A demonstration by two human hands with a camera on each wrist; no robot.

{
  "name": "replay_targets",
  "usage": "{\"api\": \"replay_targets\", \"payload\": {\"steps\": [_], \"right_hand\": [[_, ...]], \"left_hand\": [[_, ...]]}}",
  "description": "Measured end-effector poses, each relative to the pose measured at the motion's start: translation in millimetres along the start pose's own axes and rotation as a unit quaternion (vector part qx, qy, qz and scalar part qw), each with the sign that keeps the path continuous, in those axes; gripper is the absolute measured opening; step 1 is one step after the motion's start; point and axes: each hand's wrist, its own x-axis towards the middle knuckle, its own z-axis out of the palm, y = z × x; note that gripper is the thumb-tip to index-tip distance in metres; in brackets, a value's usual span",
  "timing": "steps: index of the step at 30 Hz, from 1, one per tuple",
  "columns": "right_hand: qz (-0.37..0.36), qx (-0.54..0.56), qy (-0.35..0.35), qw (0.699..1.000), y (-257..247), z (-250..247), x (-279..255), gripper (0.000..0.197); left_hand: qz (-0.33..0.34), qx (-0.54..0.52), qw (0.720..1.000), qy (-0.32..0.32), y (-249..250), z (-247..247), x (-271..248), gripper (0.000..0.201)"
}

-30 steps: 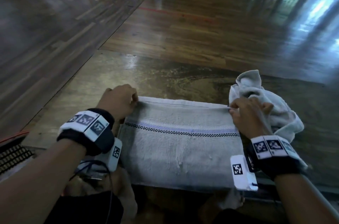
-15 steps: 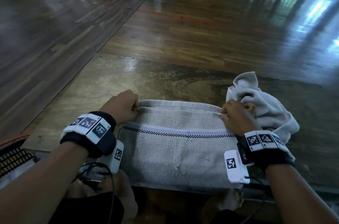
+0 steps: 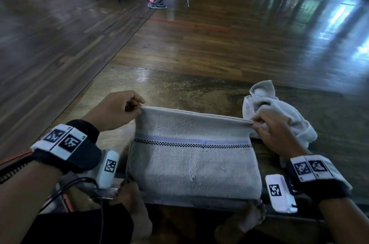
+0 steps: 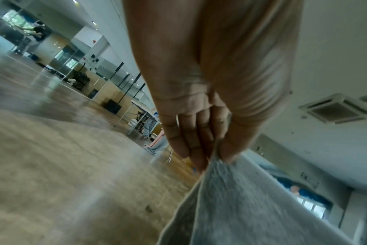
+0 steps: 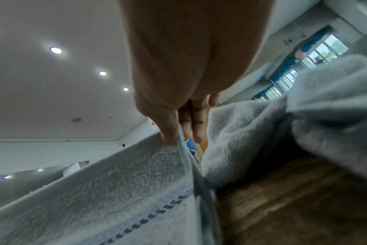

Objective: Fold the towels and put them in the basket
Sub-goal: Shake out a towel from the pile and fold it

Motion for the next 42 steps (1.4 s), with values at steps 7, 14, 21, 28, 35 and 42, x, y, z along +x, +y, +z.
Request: {"api": "replay_targets", "payload": {"steps": [7, 14, 21, 28, 35, 42], "right_hand": [[-0.07, 0.044, 0.053, 0.995, -28, -50, -73, 0.008], [-0.067, 0.106, 0.085, 0.988, -56, -121, -118, 0.01], [-0.058, 0.172, 0.004, 0.983, -71, -165, -120, 0.016], [-0.007, 0.097, 0.095, 0.991, -70, -177, -39, 0.013], [-0.05, 0.097, 0.235, 0.966, -81, -209, 6, 0.017], [-0.019, 0.125, 0.089, 0.988, -53, -143, -13, 0.018]], "left_hand": [[0.007, -0.127, 0.991, -0.045, 41, -43, -77, 0.007], [0.043, -0.184, 0.982, -0.011, 85, -72, -127, 0.007], [0.033, -0.207, 0.971, -0.115, 104, -109, -125, 0.01], [0.093, 0.002, 0.991, 0.097, 136, -121, -59, 0.008], [0.166, -0.051, 0.957, 0.233, 144, -146, -28, 0.009], [0.117, -0.021, 0.983, 0.141, 87, -88, -42, 0.006]]}}
